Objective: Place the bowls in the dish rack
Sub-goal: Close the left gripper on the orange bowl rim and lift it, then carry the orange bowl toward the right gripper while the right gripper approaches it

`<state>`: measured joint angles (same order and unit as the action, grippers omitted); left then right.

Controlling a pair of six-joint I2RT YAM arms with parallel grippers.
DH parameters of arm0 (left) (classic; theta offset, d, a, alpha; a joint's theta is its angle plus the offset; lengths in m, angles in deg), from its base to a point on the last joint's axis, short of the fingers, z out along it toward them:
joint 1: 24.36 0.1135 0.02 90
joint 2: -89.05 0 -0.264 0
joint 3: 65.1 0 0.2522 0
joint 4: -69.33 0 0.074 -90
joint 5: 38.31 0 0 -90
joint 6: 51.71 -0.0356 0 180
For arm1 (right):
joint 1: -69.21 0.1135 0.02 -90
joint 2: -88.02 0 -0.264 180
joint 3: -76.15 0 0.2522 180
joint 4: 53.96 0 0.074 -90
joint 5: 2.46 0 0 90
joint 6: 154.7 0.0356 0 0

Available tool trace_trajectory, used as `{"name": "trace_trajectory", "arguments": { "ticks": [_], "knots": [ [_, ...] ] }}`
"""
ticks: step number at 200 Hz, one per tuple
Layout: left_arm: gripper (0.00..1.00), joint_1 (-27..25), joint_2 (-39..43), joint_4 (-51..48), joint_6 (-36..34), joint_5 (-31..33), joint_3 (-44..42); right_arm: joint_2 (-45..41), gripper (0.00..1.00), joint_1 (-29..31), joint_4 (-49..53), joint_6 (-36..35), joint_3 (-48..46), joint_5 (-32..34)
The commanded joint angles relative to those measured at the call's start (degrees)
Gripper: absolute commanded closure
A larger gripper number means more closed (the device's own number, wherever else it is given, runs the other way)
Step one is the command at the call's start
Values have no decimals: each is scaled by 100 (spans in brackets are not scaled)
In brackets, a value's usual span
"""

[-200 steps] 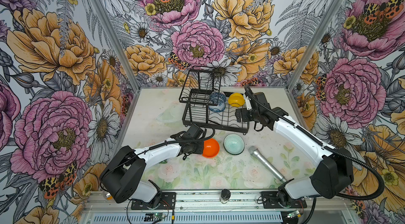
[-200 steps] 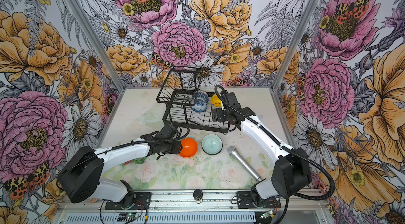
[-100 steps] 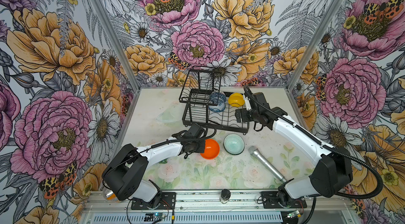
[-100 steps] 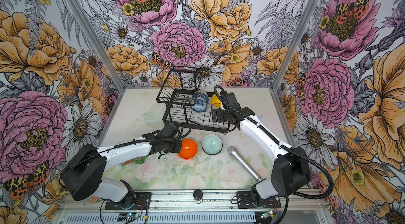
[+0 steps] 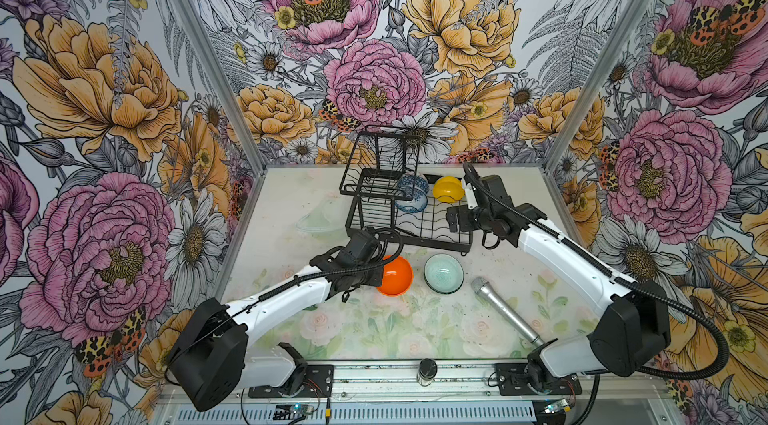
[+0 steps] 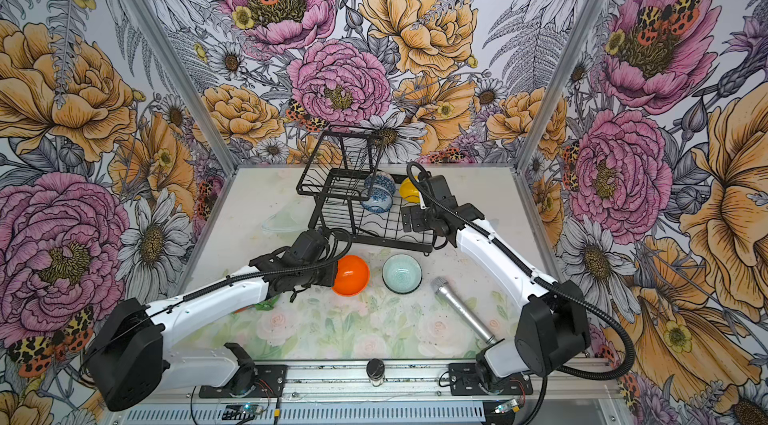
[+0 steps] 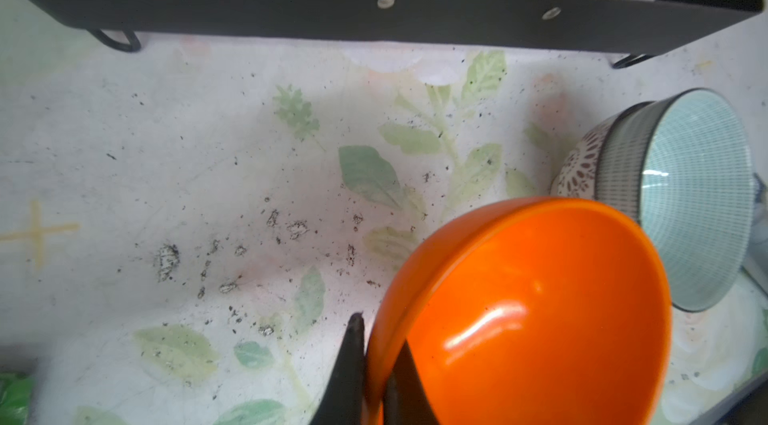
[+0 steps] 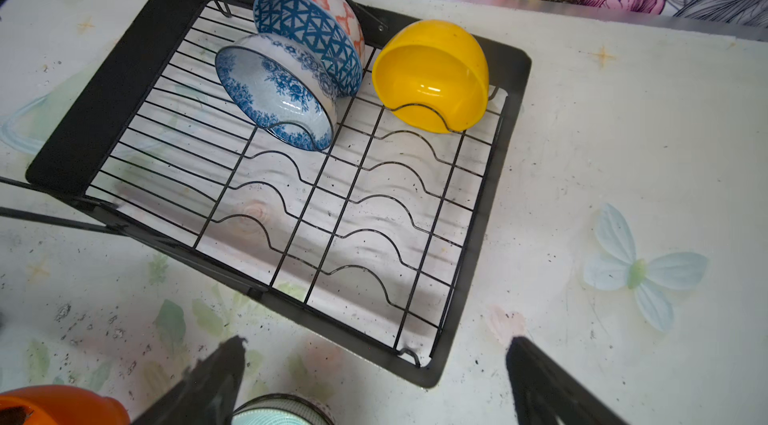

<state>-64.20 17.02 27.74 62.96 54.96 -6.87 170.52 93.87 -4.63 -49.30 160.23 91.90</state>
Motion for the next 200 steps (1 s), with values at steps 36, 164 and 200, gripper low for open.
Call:
{"name": "trace_trajectory", "arguments": {
  "ticks": [36,164,200],
  "knots": [
    [100,150,525,124,-413,719,660,-584,0,101,-24,56,16,-325],
    [100,270,283,1036,-552,567,1369,-1027,1,984,-284,288,328,-856],
    [100,174,67,1220,-540,447,1500,-830,2,1153,-481,521,340,-972]
  ]
}}
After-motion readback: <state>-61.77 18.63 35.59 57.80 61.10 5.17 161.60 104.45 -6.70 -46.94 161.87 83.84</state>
